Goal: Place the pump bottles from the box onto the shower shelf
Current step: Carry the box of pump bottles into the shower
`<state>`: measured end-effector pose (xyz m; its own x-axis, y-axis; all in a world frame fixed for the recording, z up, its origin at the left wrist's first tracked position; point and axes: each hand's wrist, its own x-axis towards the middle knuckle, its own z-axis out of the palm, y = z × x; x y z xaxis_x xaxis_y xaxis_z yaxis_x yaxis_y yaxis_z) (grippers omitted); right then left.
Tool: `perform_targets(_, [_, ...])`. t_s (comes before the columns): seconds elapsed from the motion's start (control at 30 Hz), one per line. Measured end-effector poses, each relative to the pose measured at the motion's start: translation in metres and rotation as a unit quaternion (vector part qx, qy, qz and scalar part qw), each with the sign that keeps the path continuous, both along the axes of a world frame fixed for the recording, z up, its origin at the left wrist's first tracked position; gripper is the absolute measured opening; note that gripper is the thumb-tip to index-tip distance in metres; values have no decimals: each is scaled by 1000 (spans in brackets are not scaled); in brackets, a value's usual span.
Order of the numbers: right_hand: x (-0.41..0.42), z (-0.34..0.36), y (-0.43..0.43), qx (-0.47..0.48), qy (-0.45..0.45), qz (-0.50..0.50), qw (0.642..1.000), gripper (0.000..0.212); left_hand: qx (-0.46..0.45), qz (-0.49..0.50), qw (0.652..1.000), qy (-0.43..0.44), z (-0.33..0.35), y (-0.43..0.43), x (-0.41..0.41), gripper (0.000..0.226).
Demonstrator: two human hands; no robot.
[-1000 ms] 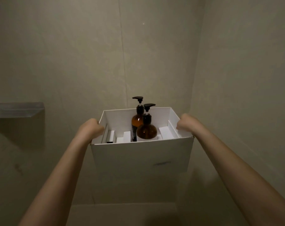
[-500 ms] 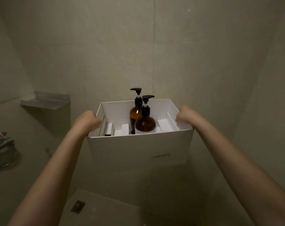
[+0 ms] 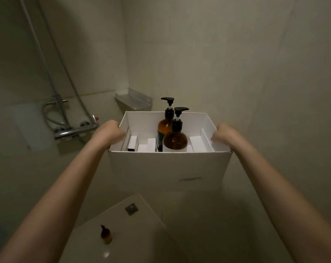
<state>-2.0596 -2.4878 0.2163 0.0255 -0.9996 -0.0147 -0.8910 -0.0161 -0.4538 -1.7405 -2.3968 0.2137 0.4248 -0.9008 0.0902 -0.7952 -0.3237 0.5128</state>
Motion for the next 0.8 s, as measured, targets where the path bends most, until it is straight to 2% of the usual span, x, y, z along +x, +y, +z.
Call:
perform_targets(0.07, [22,-4,-18,5,-6,32,999,31,2,33,999,5,-1,4,16,6])
perform_targets(0.13, [48,-8,-36,11,-17,67,998,31,5,71,997,9,-5,6,35,13])
perform_targets(0.23, [91,-13,-58,22,-30,107,994,31,0,113,993,14,-9,10,64,2])
perform_targets(0.4, [161,-18,-87,22,-25,165,986,31,-8,166,986,27,-11,11,114,7])
perform_targets(0.5, [198,-17,-99,11,-24,182,983,29,-1,193,981,31,-6,12,133,1])
perform_targets(0.8, [269,-31,-144,1,-21,221,975,28,-8,256,966,31,-22,-6,184,4])
